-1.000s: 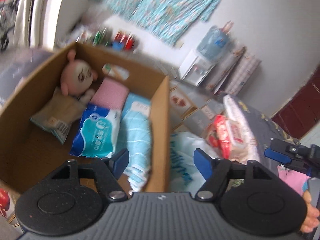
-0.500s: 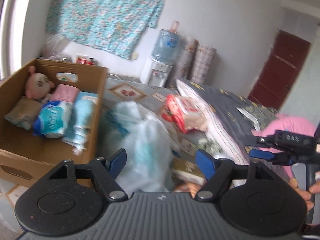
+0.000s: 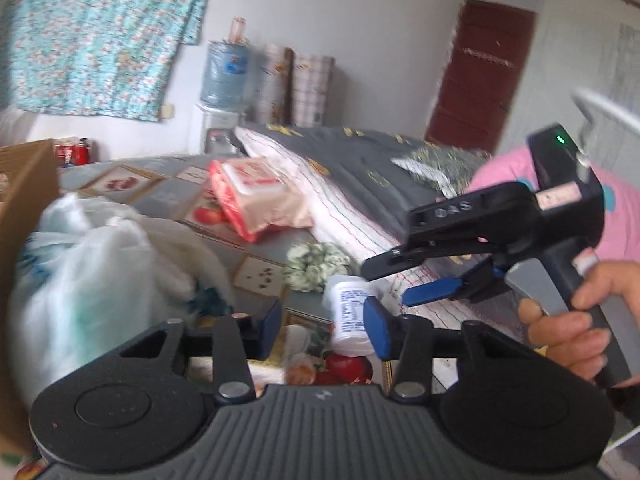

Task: Organize soft objects
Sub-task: 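Reach the right gripper to the white yogurt cup and grasp it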

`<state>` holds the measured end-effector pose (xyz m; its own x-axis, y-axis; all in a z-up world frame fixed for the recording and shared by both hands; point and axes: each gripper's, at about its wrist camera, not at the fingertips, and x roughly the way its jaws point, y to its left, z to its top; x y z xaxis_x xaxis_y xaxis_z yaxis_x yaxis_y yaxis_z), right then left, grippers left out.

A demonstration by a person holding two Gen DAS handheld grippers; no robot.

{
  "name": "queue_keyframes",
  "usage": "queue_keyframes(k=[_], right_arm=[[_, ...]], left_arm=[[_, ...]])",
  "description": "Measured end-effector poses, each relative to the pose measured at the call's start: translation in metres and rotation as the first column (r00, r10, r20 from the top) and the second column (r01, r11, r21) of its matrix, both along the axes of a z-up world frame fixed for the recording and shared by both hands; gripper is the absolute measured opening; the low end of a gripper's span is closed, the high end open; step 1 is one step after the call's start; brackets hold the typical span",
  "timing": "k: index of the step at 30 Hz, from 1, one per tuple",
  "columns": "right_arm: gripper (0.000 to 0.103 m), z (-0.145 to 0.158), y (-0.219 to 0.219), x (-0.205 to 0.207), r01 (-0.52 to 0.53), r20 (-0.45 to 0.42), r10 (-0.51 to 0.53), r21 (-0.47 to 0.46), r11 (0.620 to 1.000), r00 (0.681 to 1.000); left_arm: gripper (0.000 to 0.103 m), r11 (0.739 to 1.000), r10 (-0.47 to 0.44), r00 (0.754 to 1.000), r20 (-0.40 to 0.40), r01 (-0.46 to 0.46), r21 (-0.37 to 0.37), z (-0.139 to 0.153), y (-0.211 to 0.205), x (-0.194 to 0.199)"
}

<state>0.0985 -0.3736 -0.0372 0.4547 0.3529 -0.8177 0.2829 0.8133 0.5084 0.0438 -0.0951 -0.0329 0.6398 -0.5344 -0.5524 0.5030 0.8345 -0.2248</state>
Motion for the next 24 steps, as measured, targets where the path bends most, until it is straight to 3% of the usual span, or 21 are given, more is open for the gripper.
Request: queue_keyframes(k=[7,10,18,24], right_arm=[[0.058,-0.034,-0.005,0.034,-0.013,-0.09,0.015,0.021,1.0,0.996],[0.053,-0.044,-0.005,0.042,-0.014,-0.105,0.019,0.05,0.999,0.994],[0.05,-0.047,-0.005,0.035,-0.035,-0.031,0.039,0.1,0.994,0.999],[0.049,-0.032,0.004,0.027,-0.098,0.055,0.098,-0.004,0.995,0.994]], left_arm=[[0.038,0.996,-0.071,0.994,-0.083,0.074,0.038,-0.025,-0.031,0.029],[0.038,0.993,-0.1,0.987,-0.126,0.107,0.049,-0.034,-0.044,0.038],[0.038,0.994,-0.086,0.977,-0.194,0.098,0.055,-0.046,-0.06,0.058],[0.042,0.992,-0.084,0.978,-0.191,0.101,0.078,-0.047,-0.066,0.059]])
